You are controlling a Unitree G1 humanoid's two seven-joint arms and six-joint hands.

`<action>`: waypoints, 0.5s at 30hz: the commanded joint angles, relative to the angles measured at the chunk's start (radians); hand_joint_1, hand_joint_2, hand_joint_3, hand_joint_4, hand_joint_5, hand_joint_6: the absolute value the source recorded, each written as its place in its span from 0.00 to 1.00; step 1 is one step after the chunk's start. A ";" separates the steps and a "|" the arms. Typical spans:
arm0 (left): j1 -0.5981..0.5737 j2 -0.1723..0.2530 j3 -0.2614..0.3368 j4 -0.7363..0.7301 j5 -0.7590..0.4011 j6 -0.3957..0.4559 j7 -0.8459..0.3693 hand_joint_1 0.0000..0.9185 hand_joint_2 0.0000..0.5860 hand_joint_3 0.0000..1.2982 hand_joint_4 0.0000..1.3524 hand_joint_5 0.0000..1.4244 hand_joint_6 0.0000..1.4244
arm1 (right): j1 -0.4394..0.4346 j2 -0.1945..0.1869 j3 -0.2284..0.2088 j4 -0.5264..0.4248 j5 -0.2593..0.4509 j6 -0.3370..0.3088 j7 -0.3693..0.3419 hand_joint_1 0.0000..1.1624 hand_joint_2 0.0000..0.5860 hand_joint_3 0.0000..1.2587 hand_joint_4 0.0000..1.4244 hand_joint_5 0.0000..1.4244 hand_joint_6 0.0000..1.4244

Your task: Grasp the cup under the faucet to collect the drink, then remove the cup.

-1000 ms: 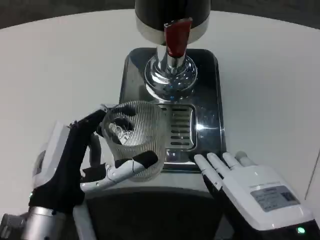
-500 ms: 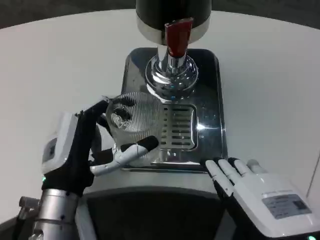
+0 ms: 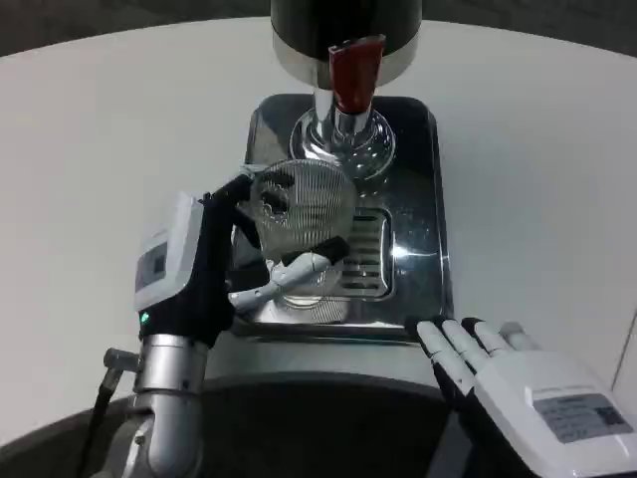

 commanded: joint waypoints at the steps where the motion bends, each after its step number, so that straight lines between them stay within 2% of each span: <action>1: -0.054 -0.013 -0.034 0.056 0.022 0.009 0.069 0.56 0.34 0.76 0.76 0.73 0.90 | 0.029 0.002 -0.011 -0.020 0.009 -0.014 -0.015 0.59 0.49 0.00 0.00 0.00 0.00; 15: -0.146 -0.026 -0.097 0.164 0.026 0.015 0.121 0.54 0.33 0.75 0.73 0.72 0.91 | 0.064 -0.002 -0.045 -0.028 0.054 -0.020 -0.022 0.58 0.49 0.00 0.00 0.00 0.00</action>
